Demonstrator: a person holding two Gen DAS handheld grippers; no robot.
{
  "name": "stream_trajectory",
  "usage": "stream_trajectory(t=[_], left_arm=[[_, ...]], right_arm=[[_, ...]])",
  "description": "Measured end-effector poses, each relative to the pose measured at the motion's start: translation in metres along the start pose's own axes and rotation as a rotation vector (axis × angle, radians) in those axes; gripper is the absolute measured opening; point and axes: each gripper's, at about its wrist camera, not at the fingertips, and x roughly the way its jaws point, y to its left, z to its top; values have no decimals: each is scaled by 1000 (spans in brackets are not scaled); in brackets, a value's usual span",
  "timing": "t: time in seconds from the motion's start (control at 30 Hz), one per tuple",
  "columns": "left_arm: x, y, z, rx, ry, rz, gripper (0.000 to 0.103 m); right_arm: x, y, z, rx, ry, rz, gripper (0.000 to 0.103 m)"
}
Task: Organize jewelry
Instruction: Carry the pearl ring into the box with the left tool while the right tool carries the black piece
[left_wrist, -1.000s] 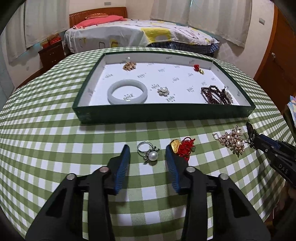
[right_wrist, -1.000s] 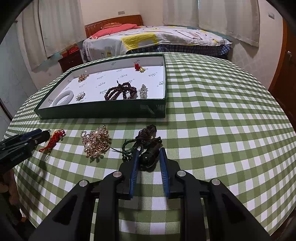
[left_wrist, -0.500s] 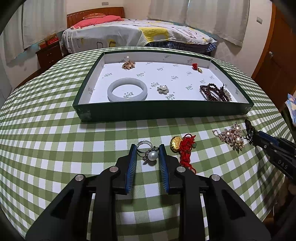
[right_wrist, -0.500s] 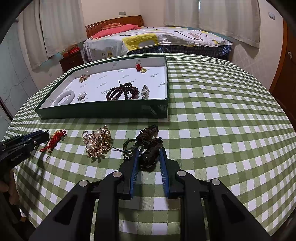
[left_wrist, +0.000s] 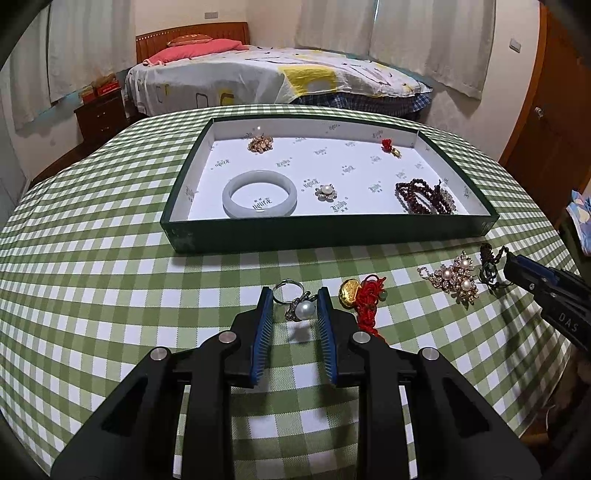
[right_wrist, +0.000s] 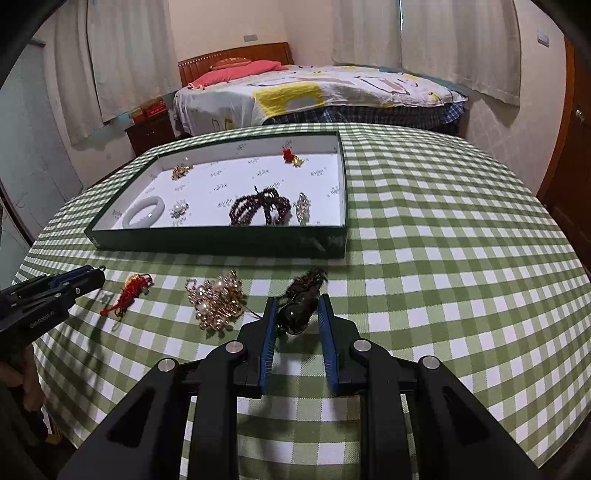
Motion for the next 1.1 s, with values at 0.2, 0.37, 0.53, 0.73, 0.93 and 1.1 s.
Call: stream_trajectory(t=[0.2, 0.37, 0.53, 0.73, 0.93, 1.1], left_arm=[[-7, 1, 1, 0, -12, 1, 24], [-12, 3, 2, -1, -22, 7, 24], [-17, 5, 4, -7, -33, 13, 24], [-27, 6, 13, -15, -65, 6, 24], [-35, 5, 35, -15, -114, -21, 24], [-36, 2, 63, 2, -170, -32, 24]], right_arm=[[-6, 3, 3, -10, -15, 5, 23], [-10, 5, 6, -15, -25, 4, 23], [-14, 6, 9, -21, -38, 5, 23], [-25, 11, 22, -36, -80, 8, 23], [-30, 19, 48, -64, -142, 21, 23], [-30, 26, 76, -97, -204, 23, 23]])
